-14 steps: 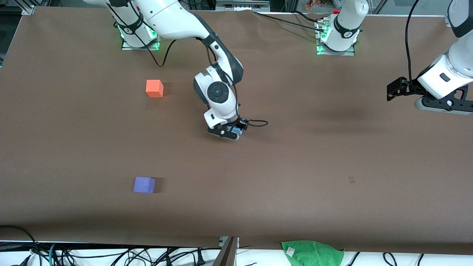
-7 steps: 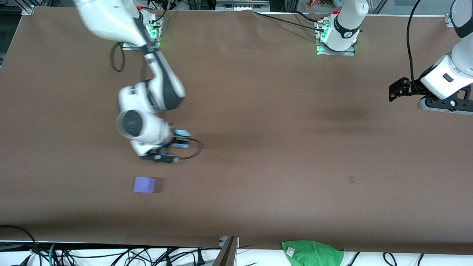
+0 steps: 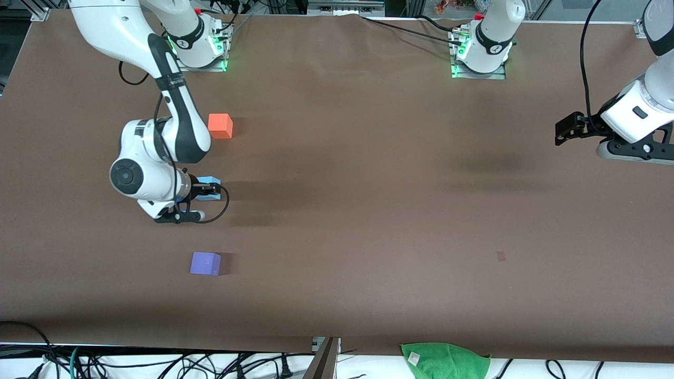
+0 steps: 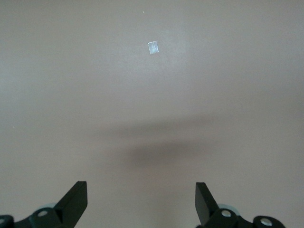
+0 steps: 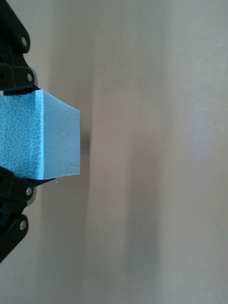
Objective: Place blue block between orange and purple blocks
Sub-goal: 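Carry the cube with the right gripper between the orange and purple cubes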
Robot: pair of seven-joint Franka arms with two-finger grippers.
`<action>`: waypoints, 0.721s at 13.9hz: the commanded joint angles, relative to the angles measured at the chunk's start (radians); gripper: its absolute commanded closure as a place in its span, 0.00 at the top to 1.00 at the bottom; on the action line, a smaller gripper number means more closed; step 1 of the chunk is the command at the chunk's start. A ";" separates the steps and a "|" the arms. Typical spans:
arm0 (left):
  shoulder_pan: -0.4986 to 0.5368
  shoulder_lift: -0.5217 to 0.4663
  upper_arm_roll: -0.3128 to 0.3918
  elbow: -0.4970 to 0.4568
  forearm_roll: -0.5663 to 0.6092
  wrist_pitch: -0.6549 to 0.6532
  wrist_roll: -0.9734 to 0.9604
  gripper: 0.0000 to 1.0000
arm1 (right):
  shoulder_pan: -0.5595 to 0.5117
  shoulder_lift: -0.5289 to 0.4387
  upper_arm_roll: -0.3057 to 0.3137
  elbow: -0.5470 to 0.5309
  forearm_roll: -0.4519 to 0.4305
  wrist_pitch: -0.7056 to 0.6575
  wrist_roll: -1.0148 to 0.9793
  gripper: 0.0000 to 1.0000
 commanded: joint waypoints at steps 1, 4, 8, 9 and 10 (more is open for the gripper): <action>0.006 0.010 -0.004 0.012 -0.015 0.007 -0.008 1.00 | 0.011 -0.084 0.003 -0.145 0.015 0.107 -0.056 0.03; 0.006 0.013 -0.004 0.012 -0.015 0.010 -0.008 1.00 | 0.013 -0.062 0.003 -0.161 0.016 0.181 -0.069 0.06; 0.008 0.012 -0.004 0.012 -0.015 0.010 -0.008 1.00 | 0.014 -0.027 0.016 -0.159 0.024 0.219 -0.061 0.18; 0.008 0.012 -0.004 0.012 -0.015 0.010 -0.008 1.00 | 0.013 -0.027 0.016 -0.159 0.029 0.222 -0.055 0.18; 0.008 0.012 -0.004 0.012 -0.015 0.010 -0.008 1.00 | 0.014 -0.021 0.016 -0.158 0.044 0.224 -0.055 0.23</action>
